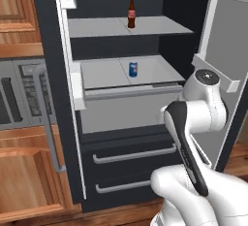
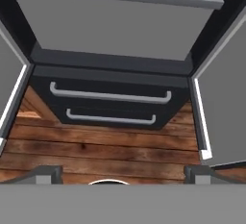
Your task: Open the fridge, grab two sodas, and place both sodas inside the bowl with ice on the dining counter.
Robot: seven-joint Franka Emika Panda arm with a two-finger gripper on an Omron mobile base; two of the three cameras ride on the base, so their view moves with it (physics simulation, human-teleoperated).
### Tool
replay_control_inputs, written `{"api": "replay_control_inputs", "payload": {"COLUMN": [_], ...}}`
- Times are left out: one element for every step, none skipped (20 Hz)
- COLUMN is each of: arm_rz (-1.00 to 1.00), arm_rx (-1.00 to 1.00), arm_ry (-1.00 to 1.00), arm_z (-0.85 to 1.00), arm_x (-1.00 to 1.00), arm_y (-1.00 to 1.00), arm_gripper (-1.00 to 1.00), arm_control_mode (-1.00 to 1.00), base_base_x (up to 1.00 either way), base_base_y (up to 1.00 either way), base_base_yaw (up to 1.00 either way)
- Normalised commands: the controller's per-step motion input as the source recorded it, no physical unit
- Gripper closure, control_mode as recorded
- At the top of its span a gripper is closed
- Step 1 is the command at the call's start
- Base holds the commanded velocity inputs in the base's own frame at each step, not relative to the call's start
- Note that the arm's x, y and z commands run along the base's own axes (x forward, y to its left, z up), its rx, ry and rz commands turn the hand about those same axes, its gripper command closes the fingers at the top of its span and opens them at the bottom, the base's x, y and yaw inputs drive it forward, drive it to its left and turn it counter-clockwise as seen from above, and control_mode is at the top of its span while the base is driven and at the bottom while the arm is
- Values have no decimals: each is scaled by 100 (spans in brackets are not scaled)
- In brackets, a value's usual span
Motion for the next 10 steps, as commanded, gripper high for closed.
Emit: {"api": "replay_control_inputs", "payload": {"arm_rz": [0, 0, 0, 0, 0, 0, 0, 0, 0, 0], "arm_rx": [0, 0, 0, 0, 0, 0, 0, 0, 0, 0], "arm_ry": [0, 0, 0, 0, 0, 0, 0, 0, 0, 0], "arm_z": [0, 0, 0, 0, 0, 0, 0, 0, 0, 0], "arm_x": [0, 0, 0, 0, 0, 0, 0, 0, 0, 0], "arm_y": [0, 0, 0, 0, 0, 0, 0, 0, 0, 0], "arm_gripper": [-100, -100, -100, -100, -100, -100, -100, -100, -100, -100], "arm_control_mode": [100, 100, 100, 100, 100, 100, 100, 100, 100, 100], "base_base_x": [42, 47, 52, 55, 59, 60, 62, 63, 63, 65], "base_base_y": [26, 24, 25, 28, 38, 41, 41, 42, 44, 47], "base_base_yaw": [-12, -11, -10, -10, -9, -9, -7, -6, -6, -6]}}
